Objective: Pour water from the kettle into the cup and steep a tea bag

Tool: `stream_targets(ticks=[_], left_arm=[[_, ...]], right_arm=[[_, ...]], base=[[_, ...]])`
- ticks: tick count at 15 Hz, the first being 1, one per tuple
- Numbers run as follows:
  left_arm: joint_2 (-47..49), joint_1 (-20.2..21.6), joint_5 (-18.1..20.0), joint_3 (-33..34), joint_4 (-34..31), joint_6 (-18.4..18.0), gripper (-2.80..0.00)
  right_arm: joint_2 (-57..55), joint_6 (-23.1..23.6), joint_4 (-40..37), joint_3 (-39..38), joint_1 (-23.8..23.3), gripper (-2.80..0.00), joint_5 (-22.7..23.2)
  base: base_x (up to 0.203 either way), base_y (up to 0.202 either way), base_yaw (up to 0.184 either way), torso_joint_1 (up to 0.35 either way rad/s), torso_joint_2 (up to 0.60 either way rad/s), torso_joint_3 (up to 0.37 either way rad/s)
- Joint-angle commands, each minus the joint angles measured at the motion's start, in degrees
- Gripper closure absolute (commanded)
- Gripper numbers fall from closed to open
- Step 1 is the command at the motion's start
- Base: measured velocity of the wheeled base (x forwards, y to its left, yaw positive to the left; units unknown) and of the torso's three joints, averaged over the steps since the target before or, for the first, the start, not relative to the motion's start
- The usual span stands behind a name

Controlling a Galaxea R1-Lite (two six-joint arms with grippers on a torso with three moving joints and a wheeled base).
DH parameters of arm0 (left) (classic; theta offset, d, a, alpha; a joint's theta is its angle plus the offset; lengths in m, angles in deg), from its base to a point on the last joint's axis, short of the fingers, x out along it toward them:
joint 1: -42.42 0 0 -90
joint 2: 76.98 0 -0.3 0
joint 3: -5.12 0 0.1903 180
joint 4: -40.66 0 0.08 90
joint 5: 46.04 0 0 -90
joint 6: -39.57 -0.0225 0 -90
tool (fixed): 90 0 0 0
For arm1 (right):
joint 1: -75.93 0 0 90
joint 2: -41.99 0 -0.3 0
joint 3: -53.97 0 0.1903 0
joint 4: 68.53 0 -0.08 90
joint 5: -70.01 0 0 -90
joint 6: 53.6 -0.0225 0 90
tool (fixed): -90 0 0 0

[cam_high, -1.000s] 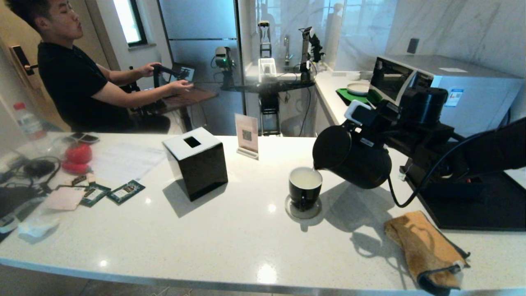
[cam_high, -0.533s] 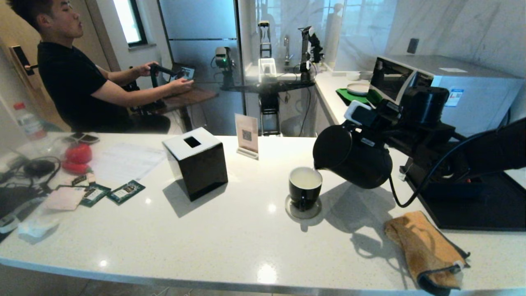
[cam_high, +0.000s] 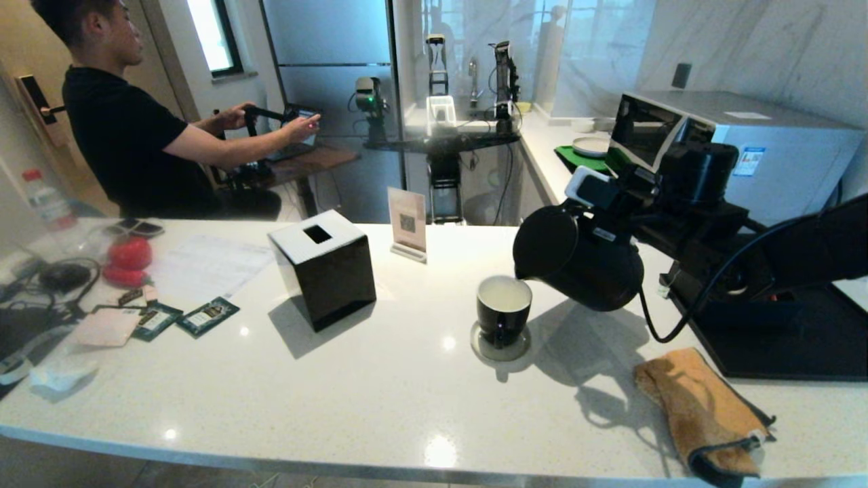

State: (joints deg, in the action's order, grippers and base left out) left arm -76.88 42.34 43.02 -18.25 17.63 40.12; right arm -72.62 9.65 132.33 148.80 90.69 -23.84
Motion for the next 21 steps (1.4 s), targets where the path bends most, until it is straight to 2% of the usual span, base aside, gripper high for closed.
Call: stream_targets(ticks=[1,11,14,21], left_arm=[[-0.01,-0.01,-0.03,0.0,0.11,0.07,0.0],[-0.01,-0.01,-0.03,0.0,0.02,-0.02,0.0],[-0.01,-0.01,-0.03,0.0,0.03,-0.01,0.0],[-0.01,-0.01,-0.03,0.0,0.02,-0.02,0.0]], right_arm=[[0.07,0.45,0.28,0.04,0.18,0.0,-0.02],[-0.09,2.3,0.33,-0.01,0.18,0.0,0.08],[-0.09,3.3,0.33,-0.01,0.09,0.0,2.88],[-0.09,3.79,0.24,-0.01,0.09,0.0,2.97]], base=[[0.0,0.0,0.0,0.0,0.0,0.0],[0.0,0.0,0.0,0.0,0.0,0.0],[0.0,0.0,0.0,0.0,0.0,0.0],[0.0,0.0,0.0,0.0,0.0,0.0]])
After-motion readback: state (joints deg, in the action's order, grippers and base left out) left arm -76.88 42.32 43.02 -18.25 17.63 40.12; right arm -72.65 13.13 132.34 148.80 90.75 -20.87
